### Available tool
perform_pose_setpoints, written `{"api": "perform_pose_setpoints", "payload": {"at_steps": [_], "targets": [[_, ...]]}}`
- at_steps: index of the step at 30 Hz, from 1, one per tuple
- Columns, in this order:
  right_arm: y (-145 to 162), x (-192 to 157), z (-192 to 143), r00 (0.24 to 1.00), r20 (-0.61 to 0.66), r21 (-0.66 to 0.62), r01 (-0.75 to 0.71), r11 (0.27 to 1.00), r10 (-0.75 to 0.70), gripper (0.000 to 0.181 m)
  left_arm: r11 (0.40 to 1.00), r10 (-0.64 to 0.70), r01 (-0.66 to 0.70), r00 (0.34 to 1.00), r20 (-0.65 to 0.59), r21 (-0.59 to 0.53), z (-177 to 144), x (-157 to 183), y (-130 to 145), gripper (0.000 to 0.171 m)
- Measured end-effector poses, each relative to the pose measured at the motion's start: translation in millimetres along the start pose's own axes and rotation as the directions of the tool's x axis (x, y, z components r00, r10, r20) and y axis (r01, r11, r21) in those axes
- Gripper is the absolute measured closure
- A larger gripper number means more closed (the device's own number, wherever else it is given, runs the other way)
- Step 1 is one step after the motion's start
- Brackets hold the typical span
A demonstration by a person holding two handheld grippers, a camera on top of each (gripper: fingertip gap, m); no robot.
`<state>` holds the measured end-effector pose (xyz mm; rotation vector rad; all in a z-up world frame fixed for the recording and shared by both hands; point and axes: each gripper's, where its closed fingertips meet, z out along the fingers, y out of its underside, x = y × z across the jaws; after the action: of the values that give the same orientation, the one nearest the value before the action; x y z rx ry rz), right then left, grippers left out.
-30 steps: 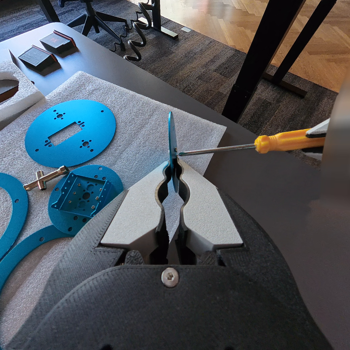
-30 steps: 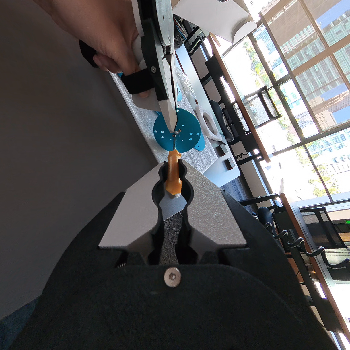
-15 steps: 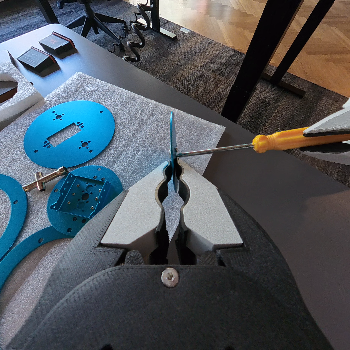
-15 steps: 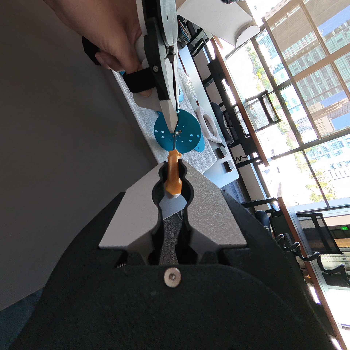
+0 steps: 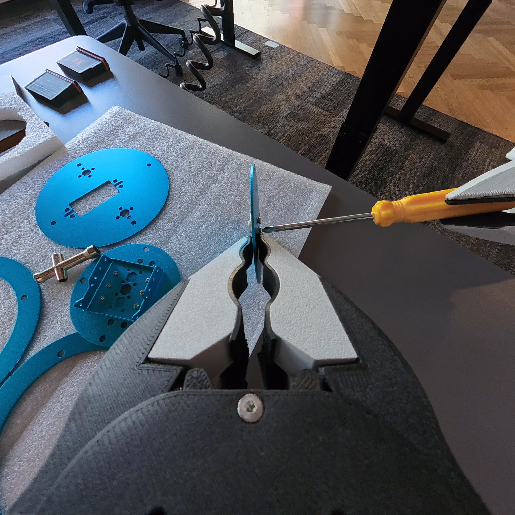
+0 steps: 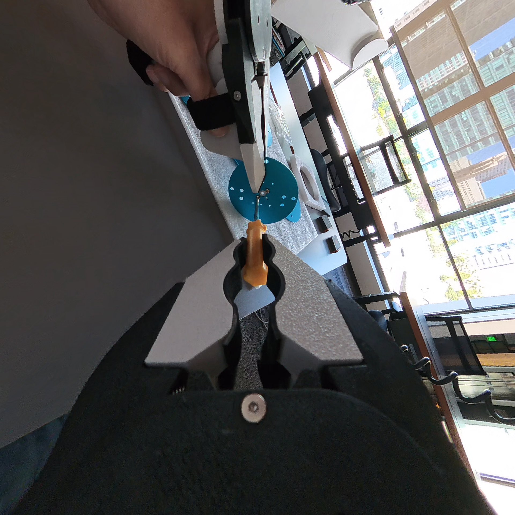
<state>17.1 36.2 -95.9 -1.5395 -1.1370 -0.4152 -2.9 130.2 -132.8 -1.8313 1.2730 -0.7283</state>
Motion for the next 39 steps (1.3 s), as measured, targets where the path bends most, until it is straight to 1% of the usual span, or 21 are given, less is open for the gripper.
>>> {"api": "perform_pose_setpoints", "payload": {"at_steps": [2, 4, 7, 10, 12, 15, 21, 24, 33, 35, 37, 38, 39], "targets": [[0.3, 0.2, 0.2, 1.000, 0.002, 0.002, -0.004, 1.000, 0.004, 0.171, 1.000, -0.002, 0.002, 1.000, -0.001, 0.000, 0.0, -0.3, 0.1, 0.169], [-0.3, -0.3, -0.1, 1.000, 0.005, 0.009, 0.026, 1.000, -0.026, 0.171, 1.000, -0.001, 0.001, 1.000, -0.005, -0.001, -0.2, 0.2, 0.2, 0.169], [-1.7, -3.3, -0.3, 0.986, 0.006, 0.015, 0.164, 0.986, -0.164, 0.171, 1.000, 0.006, -0.006, 1.000, -0.005, -0.002, -0.3, 0.7, 0.3, 0.169], [-1.1, -10.1, 2.1, 0.956, 0.040, 0.025, 0.290, 0.957, -0.291, 0.171, 1.000, 0.017, -0.017, 1.000, -0.012, -0.005, -0.1, 2.4, 0.0, 0.169], [-1.9, -9.3, 2.8, 0.945, 0.042, 0.027, 0.322, 0.946, -0.323, 0.171, 1.000, 0.028, -0.028, 1.000, -0.005, -0.007, -0.4, 1.5, 0.3, 0.169], [-4.8, -7.9, 0.7, 0.946, 0.034, 0.031, 0.322, 0.946, -0.323, 0.171, 1.000, 0.012, -0.012, 1.000, -0.010, -0.005, -0.6, 1.4, 0.5, 0.169], [-4.7, -0.5, -3.4, 0.969, 0.012, 0.031, 0.246, 0.969, -0.247, 0.171, 1.000, 0.003, -0.003, 1.000, -0.013, -0.003, -0.1, 0.3, -0.1, 0.169], [-1.1, -0.4, -1.3, 0.969, 0.016, 0.016, 0.247, 0.969, -0.248, 0.171, 1.000, -0.001, 0.001, 1.000, -0.014, -0.003, -0.4, 0.1, 0.2, 0.169], [-1.2, 0.6, -0.7, 0.971, 0.017, 0.021, 0.238, 0.971, -0.238, 0.171, 1.000, -0.008, 0.008, 1.000, -0.019, -0.001, -0.3, -0.3, 0.1, 0.169], [-0.5, 2.5, -0.6, 0.983, 0.024, 0.026, 0.182, 0.983, -0.182, 0.171, 1.000, -0.019, 0.019, 1.000, -0.023, -0.002, -0.4, -0.4, 0.2, 0.169], [-1.1, 4.9, -1.5, 0.996, 0.044, 0.046, 0.074, 0.996, -0.076, 0.171, 0.999, -0.050, 0.050, 0.998, -0.041, 0.000, -0.4, 0.7, 0.0, 0.169], [-1.0, 5.8, -2.3, 0.996, 0.047, 0.058, 0.071, 0.996, -0.074, 0.171, 0.998, -0.065, 0.065, 0.997, -0.051, 0.001, -0.4, 1.2, -0.1, 0.169], [0.2, 5.6, -2.4, 0.993, 0.043, 0.062, 0.106, 0.992, -0.109, 0.171, 0.997, -0.071, 0.071, 0.996, -0.054, 0.002, -0.4, 0.9, -0.1, 0.169]]}}
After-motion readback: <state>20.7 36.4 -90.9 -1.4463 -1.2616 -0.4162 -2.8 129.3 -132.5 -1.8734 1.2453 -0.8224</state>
